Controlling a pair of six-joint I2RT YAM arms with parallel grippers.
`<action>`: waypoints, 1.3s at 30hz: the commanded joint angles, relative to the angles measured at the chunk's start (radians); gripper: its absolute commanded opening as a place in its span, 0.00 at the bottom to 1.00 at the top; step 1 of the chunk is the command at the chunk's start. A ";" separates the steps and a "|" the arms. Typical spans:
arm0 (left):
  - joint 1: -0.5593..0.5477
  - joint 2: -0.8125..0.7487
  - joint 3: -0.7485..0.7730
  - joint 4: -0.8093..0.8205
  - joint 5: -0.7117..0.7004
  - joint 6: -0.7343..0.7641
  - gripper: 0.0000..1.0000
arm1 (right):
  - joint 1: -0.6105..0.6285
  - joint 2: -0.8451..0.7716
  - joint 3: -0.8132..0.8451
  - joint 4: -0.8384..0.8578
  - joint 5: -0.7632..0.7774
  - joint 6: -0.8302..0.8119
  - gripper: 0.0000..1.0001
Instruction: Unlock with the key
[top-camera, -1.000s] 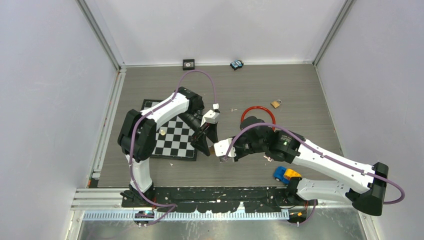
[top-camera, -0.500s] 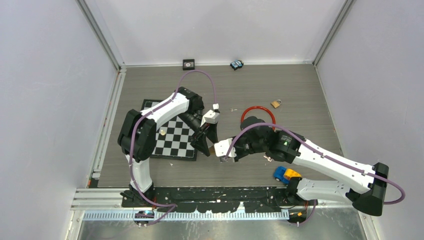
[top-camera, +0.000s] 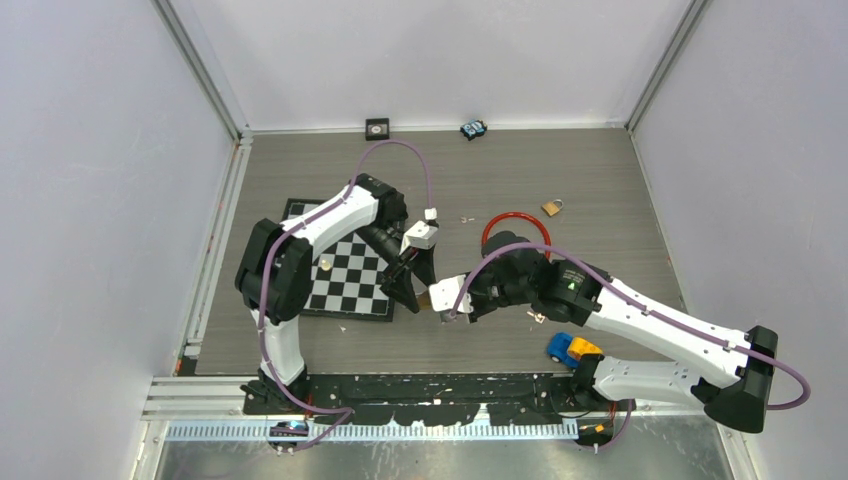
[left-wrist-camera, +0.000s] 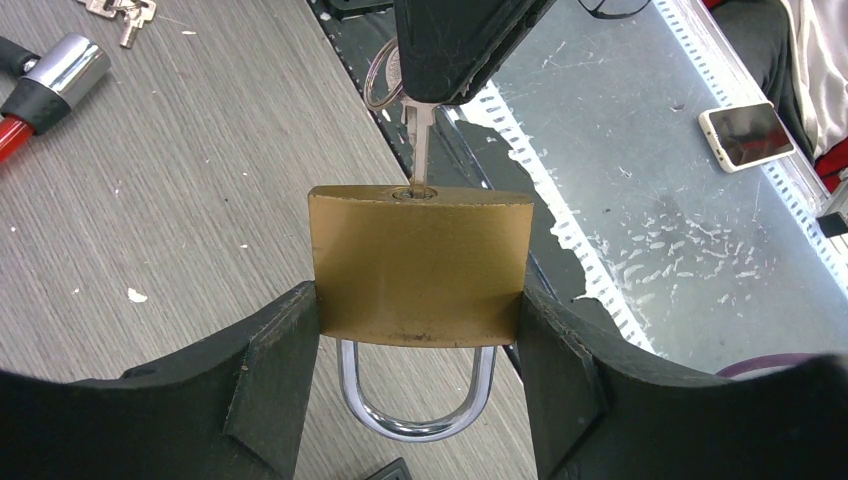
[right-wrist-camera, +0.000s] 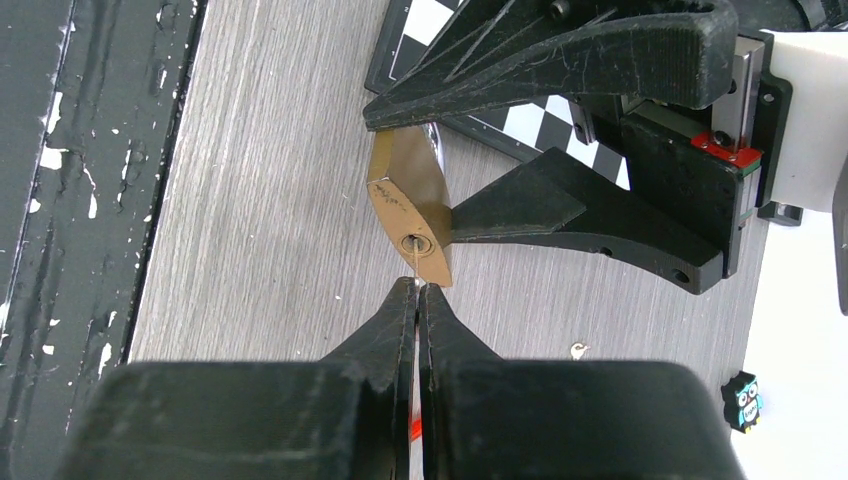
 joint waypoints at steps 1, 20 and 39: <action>-0.007 -0.085 0.005 -0.059 0.130 0.024 0.00 | -0.004 -0.021 0.035 0.039 -0.023 0.014 0.01; -0.013 -0.084 0.001 -0.057 0.129 0.017 0.00 | -0.003 -0.022 0.046 0.025 -0.038 0.021 0.01; -0.014 -0.088 0.001 -0.065 0.125 0.029 0.00 | -0.004 -0.032 0.058 -0.022 -0.041 -0.009 0.01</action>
